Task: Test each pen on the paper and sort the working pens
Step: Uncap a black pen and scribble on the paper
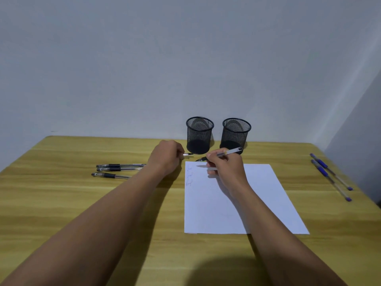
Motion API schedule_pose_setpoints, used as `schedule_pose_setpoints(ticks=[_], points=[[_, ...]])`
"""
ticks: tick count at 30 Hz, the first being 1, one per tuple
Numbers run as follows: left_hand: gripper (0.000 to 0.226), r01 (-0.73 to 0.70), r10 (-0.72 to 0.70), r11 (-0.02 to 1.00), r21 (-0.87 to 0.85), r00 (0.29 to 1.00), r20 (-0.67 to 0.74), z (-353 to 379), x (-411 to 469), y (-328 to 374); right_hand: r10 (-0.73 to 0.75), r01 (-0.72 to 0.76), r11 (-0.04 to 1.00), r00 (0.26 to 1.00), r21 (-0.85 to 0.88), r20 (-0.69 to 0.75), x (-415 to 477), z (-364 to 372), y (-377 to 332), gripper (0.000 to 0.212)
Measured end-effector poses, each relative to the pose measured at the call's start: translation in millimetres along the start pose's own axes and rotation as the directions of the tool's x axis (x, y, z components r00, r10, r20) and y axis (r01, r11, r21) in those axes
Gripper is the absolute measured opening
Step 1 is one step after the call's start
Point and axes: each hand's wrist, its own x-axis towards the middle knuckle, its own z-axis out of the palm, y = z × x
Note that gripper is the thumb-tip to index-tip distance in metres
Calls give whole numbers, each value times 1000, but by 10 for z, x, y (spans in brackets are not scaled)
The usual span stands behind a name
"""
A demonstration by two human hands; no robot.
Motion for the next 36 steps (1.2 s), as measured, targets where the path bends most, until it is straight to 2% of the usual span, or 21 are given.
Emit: schedule_pose_setpoints(ticks=[4,8,15,17,21,23,25,31,34,36], points=[[19,-30,17,984,-176,997,-78,-106,-133,32,52,-50,994,999,95,-14,-77,-44,-93,5],[10,-33,3,939,-341,996,-86,-245,-294,130,49,-46,988,999,149,-18,-189,-61,-256,5],[10,-48,14,821,-568,998,-65,-501,-575,449,8,-13,982,1000,188,26,-444,-146,-496,6],[11,-23,3,730,-683,1000,-30,-562,-640,540,19,-32,968,998,249,53,-499,-181,-563,5],[15,91,-61,415,-905,995,72,-658,-744,685,29,-59,937,995,343,92,-601,-235,-670,9],[17,110,-70,349,-931,993,92,-681,-765,733,26,-60,927,995,369,98,-636,-251,-709,12],[19,111,-77,327,-938,993,91,-704,-788,773,20,-60,918,994,393,105,-665,-266,-742,11],[18,91,-77,349,-933,995,68,-753,-825,830,-29,-23,920,992,392,126,-720,-274,-809,8],[17,84,-72,392,-916,996,60,-767,-848,826,-54,8,934,991,357,119,-729,-258,-807,8],[16,95,-61,440,-893,995,76,-785,-869,794,-57,13,962,986,274,154,-738,-271,-815,6]])
